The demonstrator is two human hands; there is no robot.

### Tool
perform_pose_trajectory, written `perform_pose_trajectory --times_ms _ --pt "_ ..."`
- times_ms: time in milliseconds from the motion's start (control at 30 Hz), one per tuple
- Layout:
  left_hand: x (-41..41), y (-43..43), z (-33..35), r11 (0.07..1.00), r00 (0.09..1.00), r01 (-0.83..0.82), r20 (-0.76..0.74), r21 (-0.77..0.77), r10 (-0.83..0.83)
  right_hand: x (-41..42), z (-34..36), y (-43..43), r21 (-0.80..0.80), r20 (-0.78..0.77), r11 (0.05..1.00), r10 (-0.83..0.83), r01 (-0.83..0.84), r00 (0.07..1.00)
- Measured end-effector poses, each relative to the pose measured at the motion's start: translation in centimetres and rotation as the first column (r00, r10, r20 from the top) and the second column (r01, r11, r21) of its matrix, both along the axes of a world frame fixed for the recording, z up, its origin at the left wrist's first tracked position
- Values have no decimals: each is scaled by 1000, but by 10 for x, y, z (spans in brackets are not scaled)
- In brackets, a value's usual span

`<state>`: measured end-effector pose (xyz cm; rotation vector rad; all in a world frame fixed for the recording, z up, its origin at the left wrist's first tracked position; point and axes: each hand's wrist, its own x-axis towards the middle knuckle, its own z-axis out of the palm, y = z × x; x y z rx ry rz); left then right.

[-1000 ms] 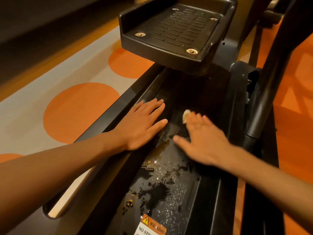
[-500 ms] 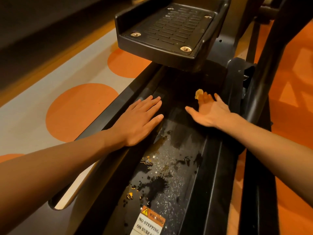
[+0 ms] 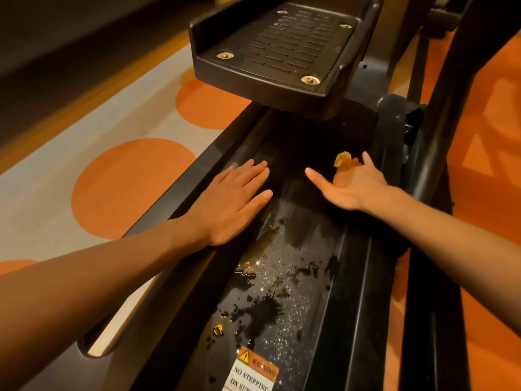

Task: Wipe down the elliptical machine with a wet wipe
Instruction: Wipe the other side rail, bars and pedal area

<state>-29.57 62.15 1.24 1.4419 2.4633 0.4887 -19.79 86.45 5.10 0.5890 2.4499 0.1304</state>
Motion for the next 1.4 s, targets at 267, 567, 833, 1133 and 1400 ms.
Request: perform_pose_trajectory --times_ms 267,567,833,1133,1400 --pt "-2 0 -1 1000 1000 3 4 3 -3 99 -5 -111 -179 -47 982 47 -55 998" --pt "-1 0 0 1000 1000 -13 18 7 12 9 -17 -1 -111 -171 985 -152 134 974" --pt "-3 -1 -1 996 997 -36 68 80 30 87 -8 -119 -428 -335 853 157 -298 929" --pt "-2 -2 0 993 996 -49 82 104 41 -2 -40 -6 -237 -359 969 -27 -63 933" --pt "-2 -3 -1 991 996 -55 83 119 45 71 -28 -113 -354 -454 853 202 -384 868"
